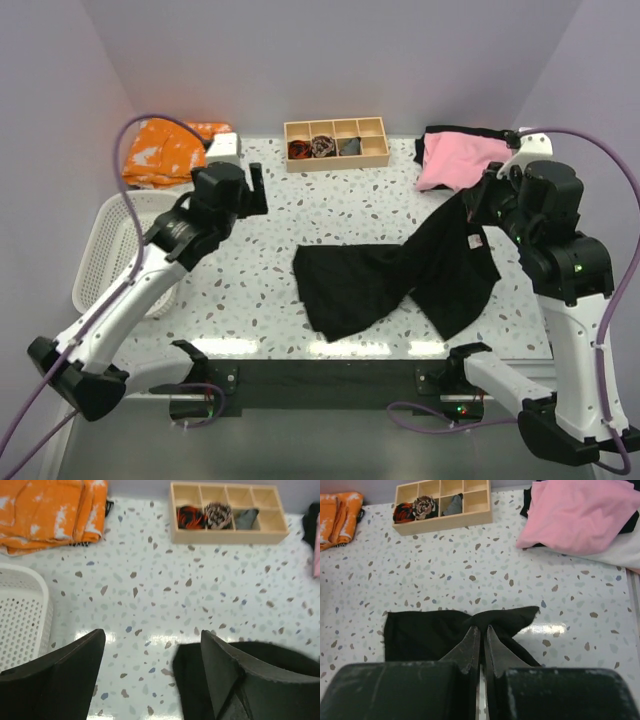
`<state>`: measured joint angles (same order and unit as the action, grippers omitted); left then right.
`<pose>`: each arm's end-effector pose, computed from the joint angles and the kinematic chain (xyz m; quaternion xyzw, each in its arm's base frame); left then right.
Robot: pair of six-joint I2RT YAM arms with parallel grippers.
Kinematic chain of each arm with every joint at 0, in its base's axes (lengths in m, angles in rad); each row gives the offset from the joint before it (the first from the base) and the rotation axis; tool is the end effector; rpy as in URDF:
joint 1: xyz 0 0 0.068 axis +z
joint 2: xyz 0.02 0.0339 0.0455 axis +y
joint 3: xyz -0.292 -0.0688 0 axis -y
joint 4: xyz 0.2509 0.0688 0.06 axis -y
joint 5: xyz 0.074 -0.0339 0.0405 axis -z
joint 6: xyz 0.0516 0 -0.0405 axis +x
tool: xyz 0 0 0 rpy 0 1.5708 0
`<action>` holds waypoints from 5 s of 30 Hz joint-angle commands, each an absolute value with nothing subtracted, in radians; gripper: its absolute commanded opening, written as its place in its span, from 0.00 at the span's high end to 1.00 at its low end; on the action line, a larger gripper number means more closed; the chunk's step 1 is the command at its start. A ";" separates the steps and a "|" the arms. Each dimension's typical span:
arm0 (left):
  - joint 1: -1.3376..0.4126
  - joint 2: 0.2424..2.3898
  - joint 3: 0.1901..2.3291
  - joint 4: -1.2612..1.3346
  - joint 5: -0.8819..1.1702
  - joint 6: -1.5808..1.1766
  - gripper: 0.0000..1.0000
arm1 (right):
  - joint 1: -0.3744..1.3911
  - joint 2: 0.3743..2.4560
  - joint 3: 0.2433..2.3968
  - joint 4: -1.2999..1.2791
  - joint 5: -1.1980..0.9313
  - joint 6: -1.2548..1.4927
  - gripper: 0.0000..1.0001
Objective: Fold and stack the t-shirts
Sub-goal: Flatten out the tshirt
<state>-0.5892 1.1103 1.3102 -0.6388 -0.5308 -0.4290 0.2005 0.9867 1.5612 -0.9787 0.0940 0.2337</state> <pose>0.2070 -0.1069 0.4334 -0.0750 0.8232 -0.0589 0.5597 0.1502 0.0256 0.4945 0.0397 0.8332 0.0802 0.5457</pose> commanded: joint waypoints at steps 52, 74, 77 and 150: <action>-1.272 1.957 1.250 0.109 0.017 -0.101 0.17 | 0.196 1.186 1.519 -0.899 0.212 0.233 1.00; -1.217 1.663 1.293 -0.179 -0.233 -0.072 1.00 | 0.196 1.181 1.531 -0.908 0.216 0.238 1.00; -1.136 1.461 1.278 -0.260 -0.288 -0.078 1.00 | 0.195 1.177 1.546 -0.916 0.221 0.236 1.00; -1.226 1.632 0.989 -0.084 -0.195 -0.362 0.27 | 0.195 1.106 1.526 -0.917 0.247 0.210 1.00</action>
